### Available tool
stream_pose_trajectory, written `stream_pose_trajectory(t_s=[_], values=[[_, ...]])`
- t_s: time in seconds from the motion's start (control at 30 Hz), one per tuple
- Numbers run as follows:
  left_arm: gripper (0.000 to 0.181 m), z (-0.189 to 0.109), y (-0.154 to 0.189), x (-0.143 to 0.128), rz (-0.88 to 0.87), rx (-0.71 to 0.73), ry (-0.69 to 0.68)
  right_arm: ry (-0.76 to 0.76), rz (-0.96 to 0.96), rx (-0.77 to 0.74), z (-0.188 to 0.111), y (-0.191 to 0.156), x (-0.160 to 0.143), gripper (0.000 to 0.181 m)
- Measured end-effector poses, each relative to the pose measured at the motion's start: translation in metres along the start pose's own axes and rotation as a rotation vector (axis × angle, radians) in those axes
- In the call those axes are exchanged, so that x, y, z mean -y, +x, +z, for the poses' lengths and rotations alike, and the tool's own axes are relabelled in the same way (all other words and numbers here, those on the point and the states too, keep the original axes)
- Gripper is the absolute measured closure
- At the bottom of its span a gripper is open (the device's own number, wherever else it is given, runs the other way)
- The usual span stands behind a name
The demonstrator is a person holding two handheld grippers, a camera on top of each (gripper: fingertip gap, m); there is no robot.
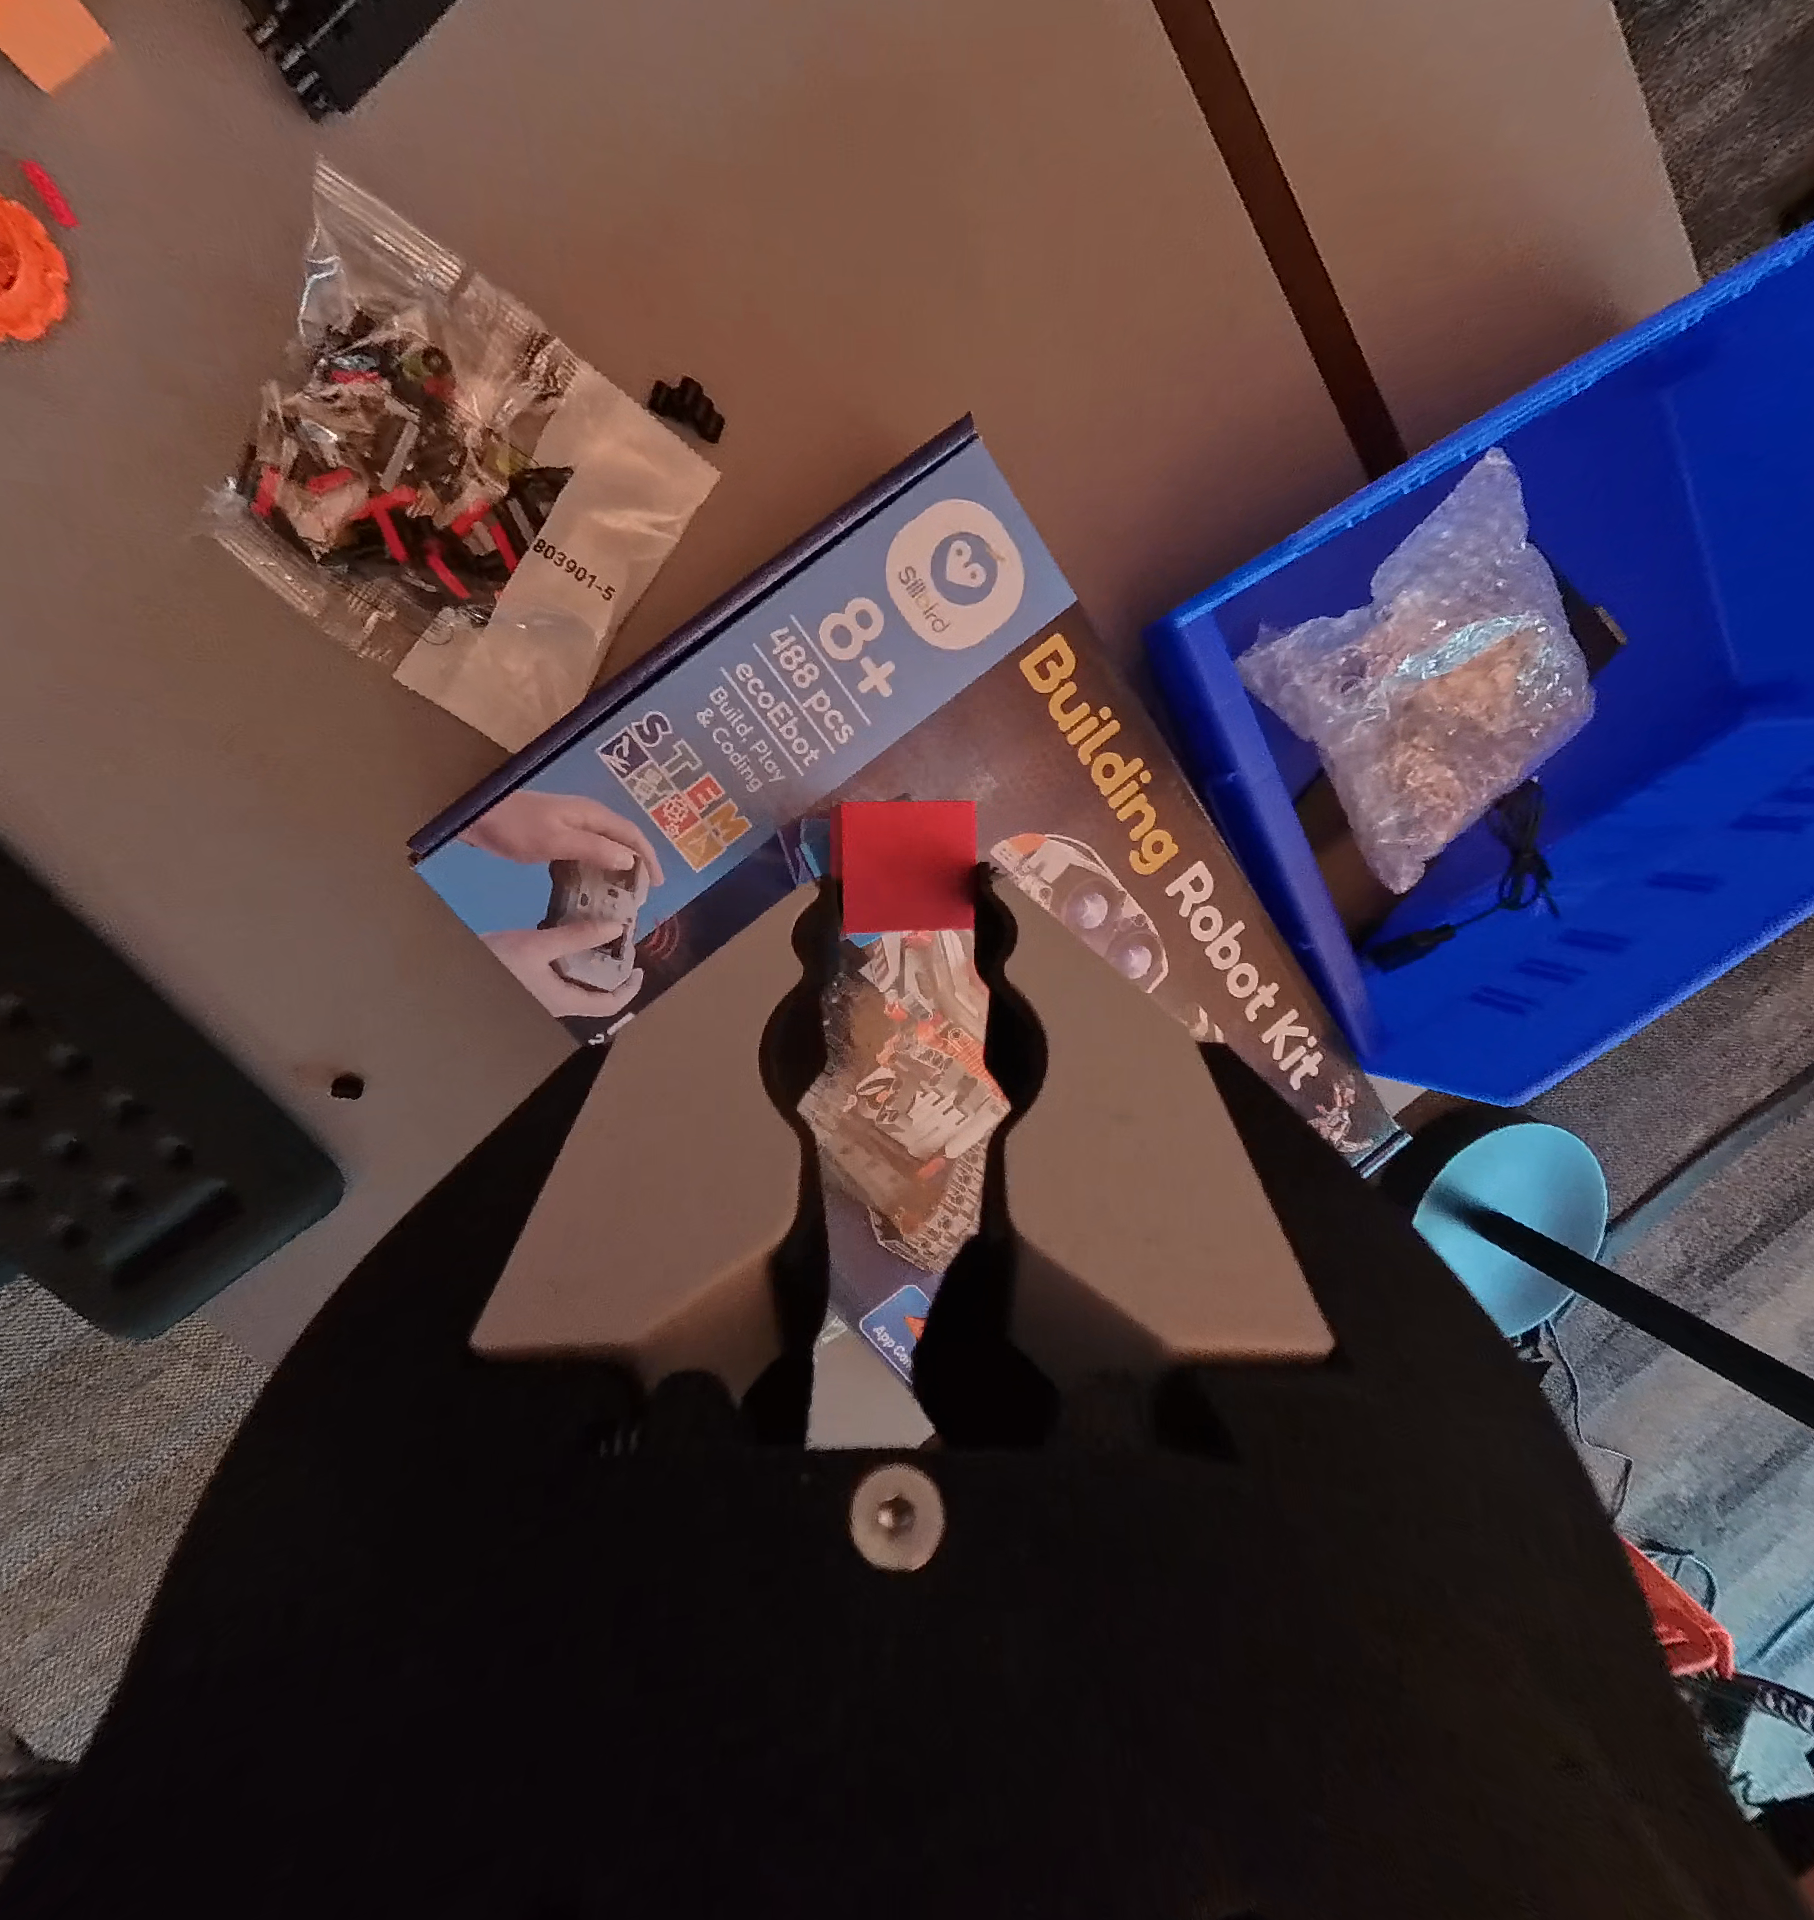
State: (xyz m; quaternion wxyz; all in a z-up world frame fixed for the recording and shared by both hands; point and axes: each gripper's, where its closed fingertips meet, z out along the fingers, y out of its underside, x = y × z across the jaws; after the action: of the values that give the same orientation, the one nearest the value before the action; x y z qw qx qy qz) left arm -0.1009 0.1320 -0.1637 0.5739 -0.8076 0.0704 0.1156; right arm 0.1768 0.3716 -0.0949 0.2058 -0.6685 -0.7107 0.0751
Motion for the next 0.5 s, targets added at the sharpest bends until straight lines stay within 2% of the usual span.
stream_pose_trajectory(t_s=[0.03,0.1,0.2,0.27,0.37,0.5], values=[[0.158,0.000,0.000,0.000,0.000,0.000,-0.001,-0.003,-0.002,0.003,0.000,-0.001,0.000,0.156],[0.159,0.001,0.000,-0.001,0.002,0.000,-0.003,-0.030,-0.002,-0.006,0.000,0.001,-0.003,0.134],[0.159,0.001,0.000,0.000,0.001,0.000,-0.001,-0.004,-0.004,-0.062,-0.010,0.005,0.003,0.132],[0.159,0.000,-0.001,0.000,-0.002,0.002,0.001,0.058,-0.045,-0.094,-0.019,-0.004,0.022,0.134],[0.159,0.000,-0.002,0.000,-0.005,0.005,0.002,0.166,-0.187,-0.054,-0.014,-0.049,0.067,0.135],[0.159,0.000,-0.005,0.000,-0.012,0.013,0.005,0.256,-0.381,0.047,0.030,-0.129,0.128,0.135]])
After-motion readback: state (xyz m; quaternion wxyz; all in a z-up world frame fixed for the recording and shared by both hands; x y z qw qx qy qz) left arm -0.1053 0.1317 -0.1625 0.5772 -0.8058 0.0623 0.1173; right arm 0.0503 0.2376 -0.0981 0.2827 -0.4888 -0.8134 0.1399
